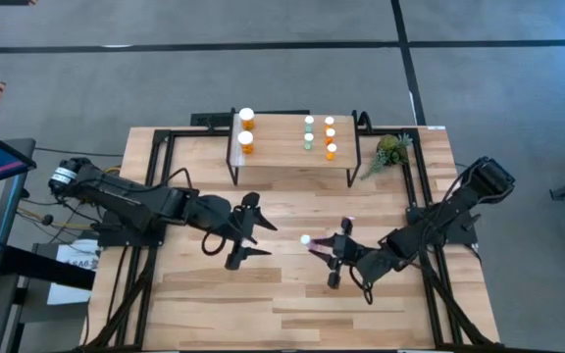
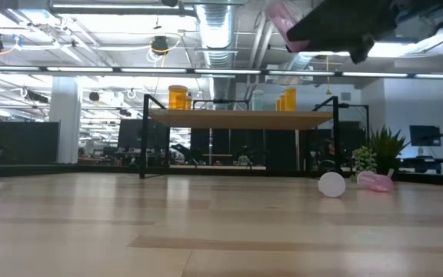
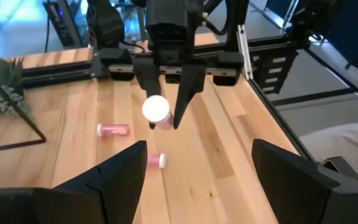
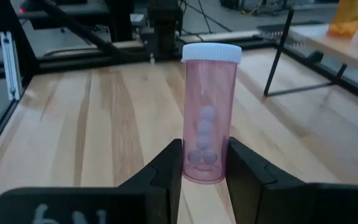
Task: Pick and place medicine bottles onto shelf by color
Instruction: Put the bottom right pink pill bottle on the shelf
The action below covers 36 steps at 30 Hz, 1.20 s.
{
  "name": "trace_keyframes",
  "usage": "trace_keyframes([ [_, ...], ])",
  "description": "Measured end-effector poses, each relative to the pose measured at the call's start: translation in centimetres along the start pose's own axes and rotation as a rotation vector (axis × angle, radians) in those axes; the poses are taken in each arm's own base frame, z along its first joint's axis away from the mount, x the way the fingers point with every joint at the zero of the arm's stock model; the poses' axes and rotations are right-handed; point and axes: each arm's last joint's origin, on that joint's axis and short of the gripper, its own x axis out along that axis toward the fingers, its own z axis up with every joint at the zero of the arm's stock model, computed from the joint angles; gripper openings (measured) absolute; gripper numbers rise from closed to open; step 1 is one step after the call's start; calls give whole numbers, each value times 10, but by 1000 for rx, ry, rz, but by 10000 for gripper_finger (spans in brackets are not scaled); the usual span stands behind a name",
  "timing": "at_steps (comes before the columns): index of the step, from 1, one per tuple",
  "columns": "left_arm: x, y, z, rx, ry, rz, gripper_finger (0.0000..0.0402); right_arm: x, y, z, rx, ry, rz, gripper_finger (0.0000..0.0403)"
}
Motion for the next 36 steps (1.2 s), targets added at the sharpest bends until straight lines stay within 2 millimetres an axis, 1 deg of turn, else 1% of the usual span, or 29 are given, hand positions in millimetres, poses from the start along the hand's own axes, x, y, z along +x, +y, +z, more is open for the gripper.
trace_keyframes([
  [1,-1,1,3,-2,8,-4,281,1,-1,2,-2,-10,-1,116],
  [3,3,3,10,-2,34,-2,281,3,-2,4,-5,-23,-4,116],
  [5,9,4,10,10,119,0,281,5,-4,5,-15,-28,-11,116],
  [9,24,6,30,56,173,-12,281,8,-6,8,-10,-43,-19,116],
  [14,54,11,34,99,300,-14,281,9,-7,9,-13,-47,-19,116],
  [16,64,13,42,118,276,-19,281,8,-6,8,-17,-46,-14,116],
  [20,81,20,46,136,301,-26,281,7,-5,8,-20,-41,-6,116],
  [24,85,26,51,145,280,-31,281,6,-3,8,-17,-46,4,116],
  [28,86,31,49,132,285,-40,281,6,-3,8,-17,-45,11,116],
  [36,86,30,49,164,285,-53,281,5,-2,10,-5,-58,29,116],
])
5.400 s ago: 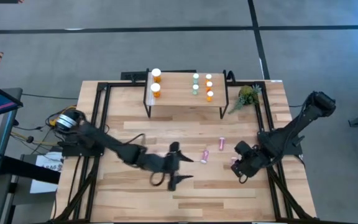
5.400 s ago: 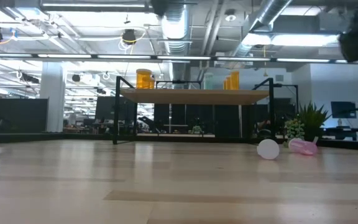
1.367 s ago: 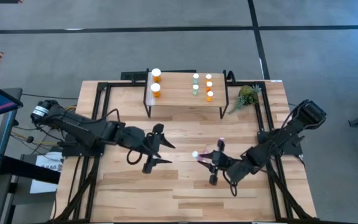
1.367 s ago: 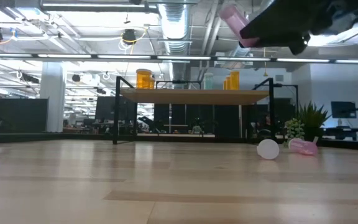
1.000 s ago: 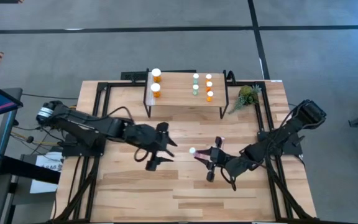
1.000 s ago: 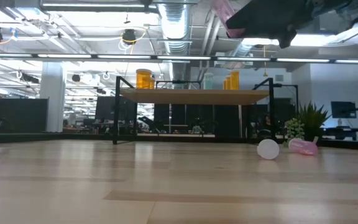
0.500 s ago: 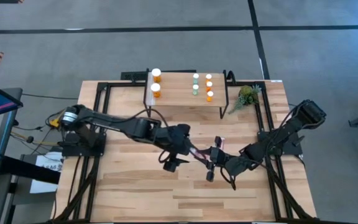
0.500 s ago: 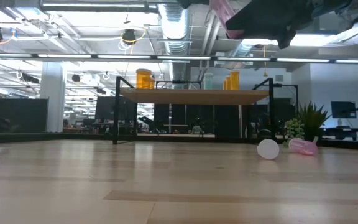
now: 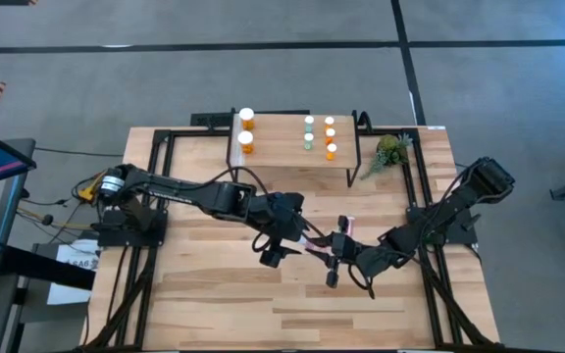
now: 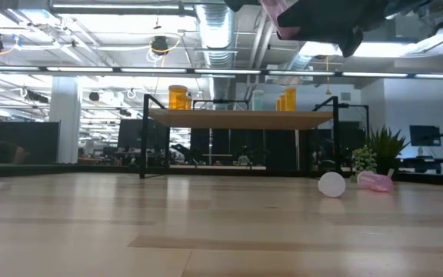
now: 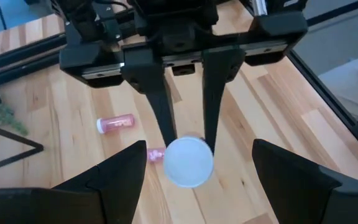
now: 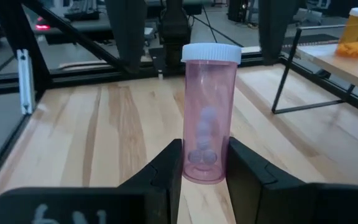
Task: Pick and place medicine bottles onto shelf by color
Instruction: Put the bottom right pink pill bottle on the shelf
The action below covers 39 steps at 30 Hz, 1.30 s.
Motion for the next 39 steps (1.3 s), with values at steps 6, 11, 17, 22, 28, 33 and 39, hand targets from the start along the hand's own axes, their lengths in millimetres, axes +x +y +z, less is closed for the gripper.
trace_keyframes([
  [6,0,0,0,1,-3,1,281,-1,3,2,-2,-13,37,116],
  [11,0,0,0,1,3,0,281,-1,3,2,-4,-12,39,116],
  [17,0,0,0,1,2,0,279,-1,3,2,-6,-12,38,116],
  [22,0,-1,0,4,6,-11,251,-1,3,2,-6,-12,38,116],
  [28,0,-5,-2,7,19,-36,204,-1,3,2,-7,-12,38,117],
  [33,0,-4,-2,7,23,-28,177,-1,3,2,-7,-12,38,118],
  [39,0,-3,-2,7,28,3,151,-1,3,2,-6,-12,37,118],
])
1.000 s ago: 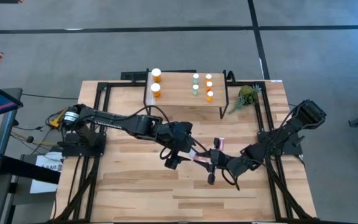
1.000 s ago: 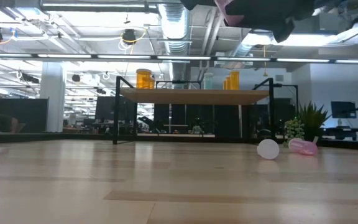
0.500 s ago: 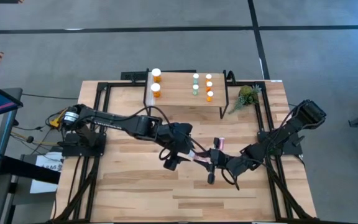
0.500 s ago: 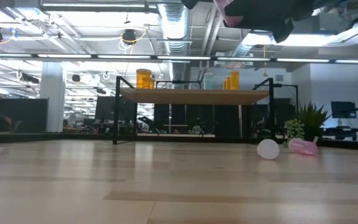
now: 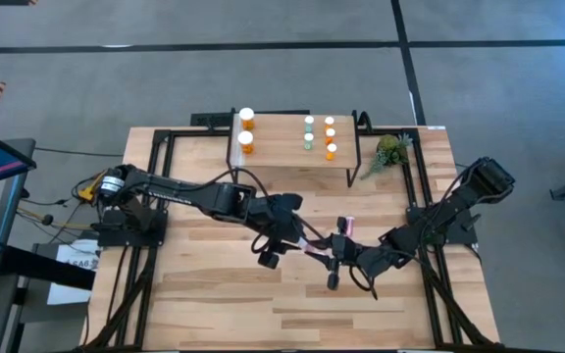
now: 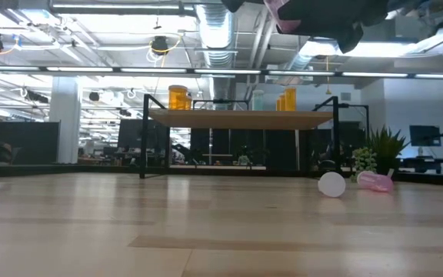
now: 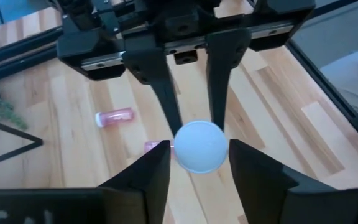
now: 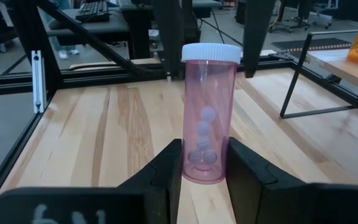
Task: Pick and place medicine bottles onto shelf by color
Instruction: Put the bottom right pink pill bottle on the shelf
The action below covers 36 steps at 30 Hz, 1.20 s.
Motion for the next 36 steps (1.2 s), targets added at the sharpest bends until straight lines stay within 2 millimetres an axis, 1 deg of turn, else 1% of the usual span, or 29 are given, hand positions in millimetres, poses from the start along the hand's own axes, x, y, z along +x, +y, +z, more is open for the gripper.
trace_keyframes([
  [12,0,0,0,-9,2,7,110,0,0,0,-1,1,-3,118],
  [36,-1,2,-4,-26,40,5,108,2,-2,0,-2,4,-10,121],
])
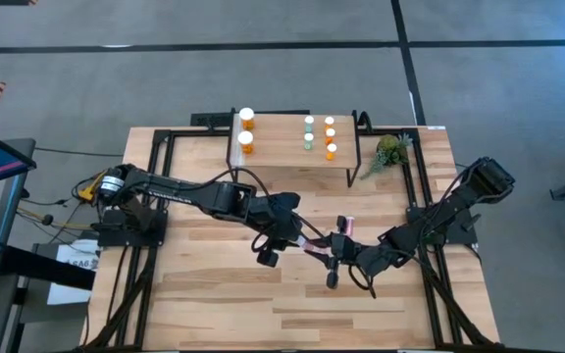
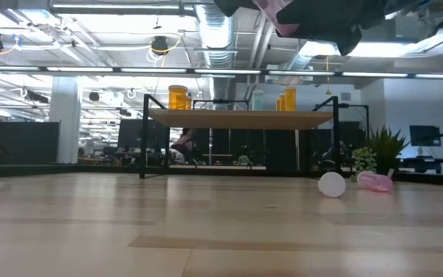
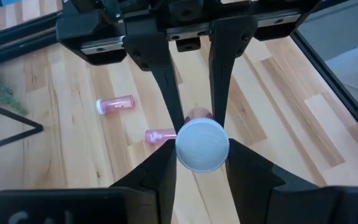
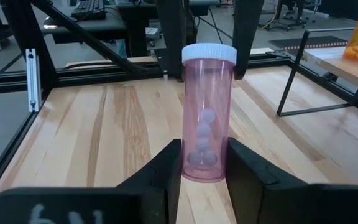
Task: Pick and place medicine bottles onto shelf by color
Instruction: Put the bottom right pink pill bottle on the shelf
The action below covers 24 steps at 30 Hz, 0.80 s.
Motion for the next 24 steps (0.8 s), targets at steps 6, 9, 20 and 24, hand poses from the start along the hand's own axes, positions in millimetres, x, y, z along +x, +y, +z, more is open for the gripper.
trace_keyframes([
  [6,0,5,-3,-39,14,-15,104,-2,3,0,6,-2,8,170],
  [9,-1,9,-4,-57,17,-16,104,-2,2,-1,4,0,7,206],
  [20,-4,36,-17,-87,84,27,103,4,-21,0,-46,84,-90,258],
  [24,-7,49,-26,-136,141,44,103,-1,-29,6,-13,100,-110,258],
])
